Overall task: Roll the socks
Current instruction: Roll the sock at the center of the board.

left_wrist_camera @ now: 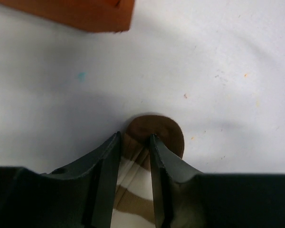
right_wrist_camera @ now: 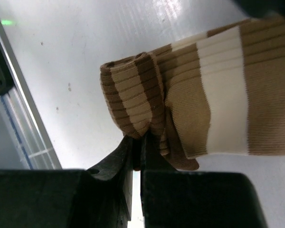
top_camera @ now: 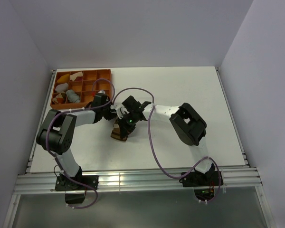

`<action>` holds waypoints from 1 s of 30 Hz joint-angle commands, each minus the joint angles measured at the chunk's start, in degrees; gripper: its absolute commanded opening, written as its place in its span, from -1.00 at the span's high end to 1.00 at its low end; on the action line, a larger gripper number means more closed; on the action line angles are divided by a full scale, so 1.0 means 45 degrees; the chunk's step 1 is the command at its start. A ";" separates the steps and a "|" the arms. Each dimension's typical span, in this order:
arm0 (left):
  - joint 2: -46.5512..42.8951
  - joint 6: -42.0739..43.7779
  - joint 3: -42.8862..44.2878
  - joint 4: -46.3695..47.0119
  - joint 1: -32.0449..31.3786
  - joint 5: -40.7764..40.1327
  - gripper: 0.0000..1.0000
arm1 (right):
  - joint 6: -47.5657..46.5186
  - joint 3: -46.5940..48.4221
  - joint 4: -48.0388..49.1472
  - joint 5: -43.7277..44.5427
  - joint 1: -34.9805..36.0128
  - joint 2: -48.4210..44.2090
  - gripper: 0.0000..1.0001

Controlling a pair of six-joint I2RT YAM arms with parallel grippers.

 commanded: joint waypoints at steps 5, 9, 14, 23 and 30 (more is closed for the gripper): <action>0.1184 0.0626 0.0948 0.0360 -0.0157 0.0556 0.21 | -0.0738 -0.0122 -0.0989 0.2017 -0.0055 0.1270 1.00; 0.1087 0.0645 0.1163 0.0068 -0.0157 0.0341 0.07 | -0.0523 -0.0082 -0.0971 0.1899 -0.0308 0.1622 1.00; 0.1009 0.0373 0.1184 -0.0382 -0.0157 0.0244 -0.15 | -0.0387 -0.0044 -0.0971 0.1977 -0.0446 0.1642 1.00; 0.0072 0.0567 0.2041 -0.3056 -0.0079 -0.2215 -0.36 | -0.0152 -0.0297 -0.0697 0.1976 -0.0700 0.1427 1.00; -0.0358 0.0860 0.2706 -0.4404 0.0291 -0.3506 -0.44 | -0.0113 -0.0278 -0.0678 0.1977 -0.0719 0.1408 1.00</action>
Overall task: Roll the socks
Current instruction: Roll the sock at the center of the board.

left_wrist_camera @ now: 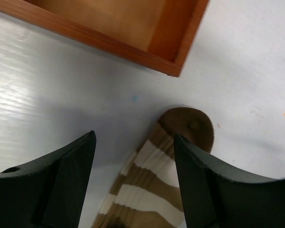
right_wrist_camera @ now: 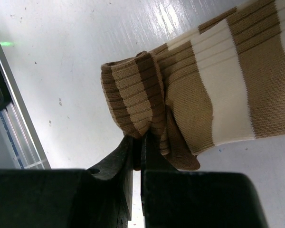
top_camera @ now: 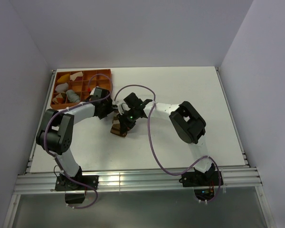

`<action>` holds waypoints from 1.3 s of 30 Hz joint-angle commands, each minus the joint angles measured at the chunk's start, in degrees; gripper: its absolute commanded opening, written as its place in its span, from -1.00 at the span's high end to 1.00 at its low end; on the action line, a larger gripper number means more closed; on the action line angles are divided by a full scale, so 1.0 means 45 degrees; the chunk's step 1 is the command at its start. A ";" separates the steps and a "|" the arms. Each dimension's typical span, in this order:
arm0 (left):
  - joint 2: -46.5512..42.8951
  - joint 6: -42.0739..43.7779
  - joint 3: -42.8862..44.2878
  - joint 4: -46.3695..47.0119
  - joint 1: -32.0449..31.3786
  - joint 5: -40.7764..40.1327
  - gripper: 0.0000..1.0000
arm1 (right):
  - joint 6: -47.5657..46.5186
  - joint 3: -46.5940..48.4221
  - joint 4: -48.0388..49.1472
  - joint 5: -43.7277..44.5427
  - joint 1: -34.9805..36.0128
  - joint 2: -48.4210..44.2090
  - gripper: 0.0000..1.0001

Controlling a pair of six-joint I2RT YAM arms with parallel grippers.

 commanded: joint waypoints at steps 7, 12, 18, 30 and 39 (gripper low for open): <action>-0.1806 -0.0122 -0.0064 -0.0962 0.0814 -0.1015 -0.53 | -0.0439 -0.0325 -0.1661 0.1840 -0.0214 0.1370 1.00; -0.4512 -0.1274 -0.2795 0.0905 0.1419 -0.0762 -0.50 | -0.0322 0.0163 -0.2168 0.1723 -0.0234 0.1760 1.00; -0.8207 -0.2114 -0.6820 0.3939 0.1343 0.1735 -0.50 | 0.0223 0.0885 -0.2813 0.1040 -0.0429 0.2268 1.00; -0.7944 -0.2271 -0.9753 0.6829 0.0112 0.3731 -0.45 | 0.2351 0.1512 -0.2971 0.0316 -0.0741 0.2699 1.00; -0.6047 -0.2584 -0.9753 0.8082 -0.0181 0.2971 -0.37 | 0.2647 0.1394 -0.2638 0.0160 -0.0781 0.2815 1.00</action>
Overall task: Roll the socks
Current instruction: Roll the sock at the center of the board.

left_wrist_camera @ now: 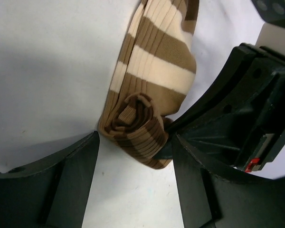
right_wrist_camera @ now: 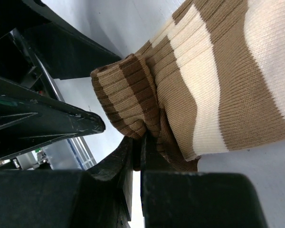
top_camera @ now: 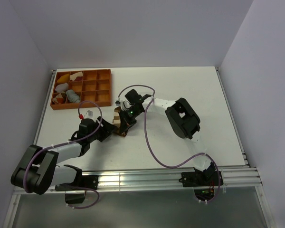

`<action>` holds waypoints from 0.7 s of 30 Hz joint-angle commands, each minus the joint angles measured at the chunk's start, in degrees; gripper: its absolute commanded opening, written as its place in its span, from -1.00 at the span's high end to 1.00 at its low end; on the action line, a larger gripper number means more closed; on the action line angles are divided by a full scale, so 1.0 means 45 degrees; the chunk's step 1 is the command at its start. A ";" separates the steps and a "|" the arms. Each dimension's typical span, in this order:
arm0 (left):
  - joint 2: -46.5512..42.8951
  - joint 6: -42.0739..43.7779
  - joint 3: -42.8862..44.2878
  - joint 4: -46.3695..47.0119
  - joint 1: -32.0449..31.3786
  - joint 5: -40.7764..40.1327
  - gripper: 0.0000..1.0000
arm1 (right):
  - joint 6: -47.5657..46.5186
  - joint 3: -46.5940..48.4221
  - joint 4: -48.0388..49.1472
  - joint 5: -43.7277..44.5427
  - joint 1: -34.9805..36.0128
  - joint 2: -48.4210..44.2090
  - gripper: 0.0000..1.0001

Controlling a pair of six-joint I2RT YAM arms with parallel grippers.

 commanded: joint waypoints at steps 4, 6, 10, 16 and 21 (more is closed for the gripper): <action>0.0950 -0.0385 -0.0102 0.0776 -0.0128 -0.0796 -0.32 | -0.0092 -0.0685 -0.0690 0.2151 -0.0062 0.1087 1.00; 0.1126 -0.0483 -0.0142 0.0699 -0.0186 -0.0933 -0.27 | -0.0073 -0.0724 -0.0612 0.2054 -0.0062 0.1067 1.00; 0.1439 -0.0561 0.0130 0.0348 -0.0186 -0.1089 -0.11 | 0.0064 -0.1016 -0.0203 0.2112 -0.0062 0.0872 1.00; 0.2862 -0.0016 0.1357 0.0367 -0.0245 -0.0817 0.15 | 0.0629 -0.1913 0.0694 0.2386 -0.0101 0.0346 1.00; 0.4504 0.0629 0.3078 0.0094 -0.0538 -0.0661 0.20 | 0.1567 -0.3319 0.2062 0.2580 -0.0491 -0.0358 1.00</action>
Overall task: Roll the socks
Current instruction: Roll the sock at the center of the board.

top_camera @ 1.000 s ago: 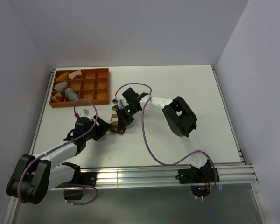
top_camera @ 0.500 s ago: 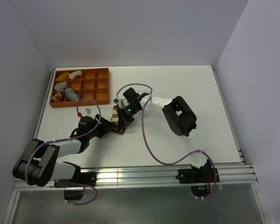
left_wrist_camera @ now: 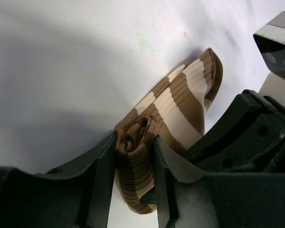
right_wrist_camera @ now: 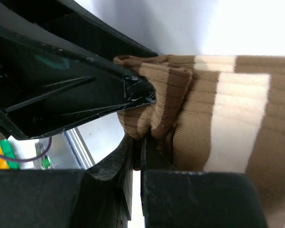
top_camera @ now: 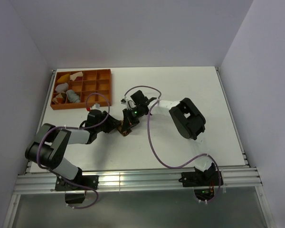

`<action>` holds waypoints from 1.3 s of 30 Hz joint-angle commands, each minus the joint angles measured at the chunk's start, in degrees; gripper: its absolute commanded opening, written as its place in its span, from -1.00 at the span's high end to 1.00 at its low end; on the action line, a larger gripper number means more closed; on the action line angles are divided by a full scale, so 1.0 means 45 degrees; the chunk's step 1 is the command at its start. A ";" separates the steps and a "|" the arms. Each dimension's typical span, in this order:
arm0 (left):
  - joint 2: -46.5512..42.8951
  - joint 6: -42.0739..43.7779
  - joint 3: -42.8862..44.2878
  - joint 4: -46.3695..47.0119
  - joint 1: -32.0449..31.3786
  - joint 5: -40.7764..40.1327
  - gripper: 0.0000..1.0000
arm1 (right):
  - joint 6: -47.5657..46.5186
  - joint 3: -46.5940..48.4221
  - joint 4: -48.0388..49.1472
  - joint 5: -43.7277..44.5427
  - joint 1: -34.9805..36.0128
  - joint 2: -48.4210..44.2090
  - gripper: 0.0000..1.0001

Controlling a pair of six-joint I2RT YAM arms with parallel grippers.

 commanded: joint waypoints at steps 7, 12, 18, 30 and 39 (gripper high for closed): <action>0.1673 0.1215 0.2394 -0.1527 -0.0471 0.0003 0.45 | 0.0682 -0.2906 0.1084 0.3809 -0.0498 -0.0747 1.00; 0.1576 0.1196 0.2492 -0.2054 -0.0921 -0.0368 0.58 | 0.0760 -0.3607 0.2097 0.4669 -0.0517 -0.2013 0.74; 0.1615 0.1293 0.3135 -0.3438 -0.0960 -0.0759 0.66 | -0.0116 -0.5287 0.3585 0.7006 -0.0089 -0.5058 0.16; 0.1576 0.2328 0.4855 -0.5863 -0.0999 -0.1072 0.69 | -0.4158 -0.8453 0.7937 1.2207 0.3112 -0.7682 -0.25; 0.1888 0.2601 0.5285 -0.6507 -0.0999 -0.0838 0.70 | -0.5566 -0.8202 0.9542 1.3364 0.4228 -0.7040 -0.25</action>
